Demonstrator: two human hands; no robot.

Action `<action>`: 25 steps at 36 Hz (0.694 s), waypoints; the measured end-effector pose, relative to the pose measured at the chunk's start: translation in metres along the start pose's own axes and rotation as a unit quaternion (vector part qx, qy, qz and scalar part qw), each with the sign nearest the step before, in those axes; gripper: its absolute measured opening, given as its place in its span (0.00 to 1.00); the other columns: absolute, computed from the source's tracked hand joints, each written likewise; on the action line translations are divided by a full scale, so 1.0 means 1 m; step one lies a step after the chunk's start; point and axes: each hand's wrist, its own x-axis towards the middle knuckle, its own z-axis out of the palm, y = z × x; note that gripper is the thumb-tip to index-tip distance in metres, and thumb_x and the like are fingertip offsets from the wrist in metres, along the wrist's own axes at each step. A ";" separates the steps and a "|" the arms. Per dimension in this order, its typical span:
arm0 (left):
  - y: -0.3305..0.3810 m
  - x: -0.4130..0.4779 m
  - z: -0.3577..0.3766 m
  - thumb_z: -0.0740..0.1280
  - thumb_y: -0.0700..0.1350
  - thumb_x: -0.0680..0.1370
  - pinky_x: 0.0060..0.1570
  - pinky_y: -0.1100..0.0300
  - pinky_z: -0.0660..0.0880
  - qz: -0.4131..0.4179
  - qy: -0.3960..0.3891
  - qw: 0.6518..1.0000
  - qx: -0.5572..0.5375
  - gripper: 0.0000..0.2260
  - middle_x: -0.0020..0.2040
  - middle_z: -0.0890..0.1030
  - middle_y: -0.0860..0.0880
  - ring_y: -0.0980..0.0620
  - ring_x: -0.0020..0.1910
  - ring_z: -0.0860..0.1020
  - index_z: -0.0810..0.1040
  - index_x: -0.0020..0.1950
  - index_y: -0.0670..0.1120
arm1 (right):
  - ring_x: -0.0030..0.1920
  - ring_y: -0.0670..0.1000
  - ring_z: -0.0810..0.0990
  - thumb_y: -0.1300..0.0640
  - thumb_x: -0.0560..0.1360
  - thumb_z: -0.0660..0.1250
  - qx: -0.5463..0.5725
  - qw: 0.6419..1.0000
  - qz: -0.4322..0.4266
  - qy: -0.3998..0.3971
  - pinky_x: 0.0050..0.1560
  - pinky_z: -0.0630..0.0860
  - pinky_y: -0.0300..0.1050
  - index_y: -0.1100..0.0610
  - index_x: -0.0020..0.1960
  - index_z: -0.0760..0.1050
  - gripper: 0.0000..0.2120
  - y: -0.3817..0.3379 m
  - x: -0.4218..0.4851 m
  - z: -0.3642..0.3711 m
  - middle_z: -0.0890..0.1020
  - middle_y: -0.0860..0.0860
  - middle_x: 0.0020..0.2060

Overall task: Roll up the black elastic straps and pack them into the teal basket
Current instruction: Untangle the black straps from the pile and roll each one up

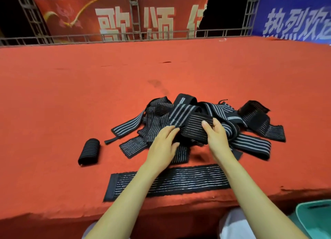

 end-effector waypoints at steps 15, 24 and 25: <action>-0.014 0.003 0.005 0.69 0.47 0.76 0.55 0.72 0.66 -0.091 0.024 0.983 -0.159 0.07 0.51 0.80 0.56 0.62 0.51 0.75 0.82 0.52 0.46 | 0.71 0.54 0.68 0.37 0.72 0.62 0.002 0.999 -0.026 0.038 0.71 0.64 0.58 0.57 0.73 0.63 0.37 0.000 0.014 -0.010 0.69 0.54 0.71; -0.002 -0.001 -0.037 0.66 0.49 0.78 0.39 0.68 0.67 -0.096 0.065 0.958 -0.261 0.06 0.34 0.78 0.57 0.64 0.35 0.72 0.78 0.42 0.52 | 0.51 0.51 0.75 0.59 0.81 0.56 -0.162 0.985 -0.061 0.004 0.58 0.69 0.47 0.56 0.68 0.66 0.15 -0.004 0.009 -0.006 0.76 0.49 0.52; -0.002 0.000 -0.042 0.66 0.49 0.78 0.40 0.67 0.68 -0.094 0.066 0.956 -0.270 0.06 0.35 0.79 0.58 0.64 0.36 0.73 0.79 0.42 0.51 | 0.50 0.52 0.75 0.61 0.81 0.57 -0.186 0.980 -0.065 -0.012 0.55 0.69 0.46 0.55 0.68 0.65 0.16 -0.004 0.007 -0.005 0.76 0.50 0.50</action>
